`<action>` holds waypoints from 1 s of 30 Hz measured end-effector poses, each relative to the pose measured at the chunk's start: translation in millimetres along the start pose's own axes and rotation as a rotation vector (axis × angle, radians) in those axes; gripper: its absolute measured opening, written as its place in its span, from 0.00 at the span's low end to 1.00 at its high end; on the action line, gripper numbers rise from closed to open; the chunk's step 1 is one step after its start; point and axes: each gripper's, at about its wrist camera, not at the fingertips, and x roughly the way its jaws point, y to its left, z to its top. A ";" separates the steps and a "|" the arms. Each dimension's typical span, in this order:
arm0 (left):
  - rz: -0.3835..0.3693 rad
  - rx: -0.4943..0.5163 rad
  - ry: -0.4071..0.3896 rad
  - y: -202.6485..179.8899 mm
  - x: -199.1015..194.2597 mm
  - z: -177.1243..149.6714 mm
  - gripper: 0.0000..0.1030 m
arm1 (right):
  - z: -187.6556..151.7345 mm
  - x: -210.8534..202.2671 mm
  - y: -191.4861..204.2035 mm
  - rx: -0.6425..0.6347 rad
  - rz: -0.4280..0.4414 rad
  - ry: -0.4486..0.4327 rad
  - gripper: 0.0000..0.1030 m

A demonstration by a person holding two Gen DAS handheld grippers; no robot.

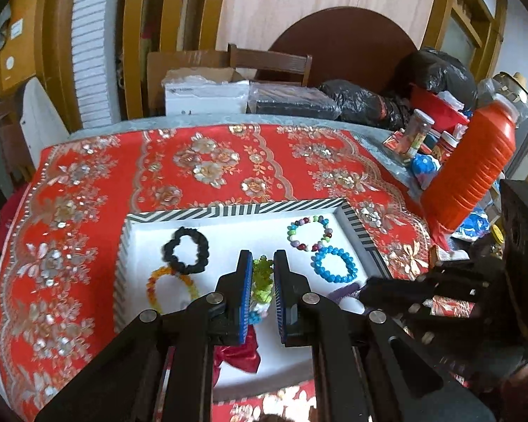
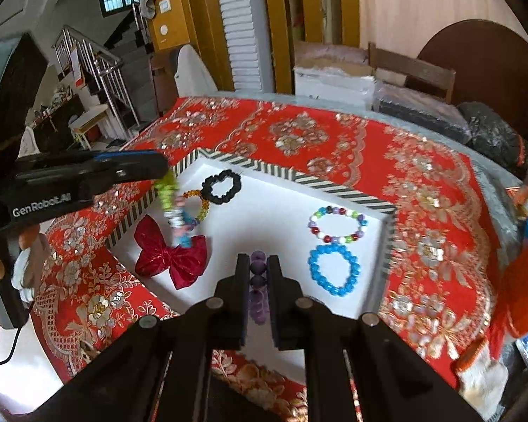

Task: Organize jewelry
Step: 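Carry the green strand into the tray with the left gripper while the right carries the purple bracelet in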

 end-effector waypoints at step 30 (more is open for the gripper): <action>0.096 -0.147 0.110 65.3 85.0 -12.9 0.26 | 57.9 114.7 -60.0 0.125 -0.079 0.132 0.28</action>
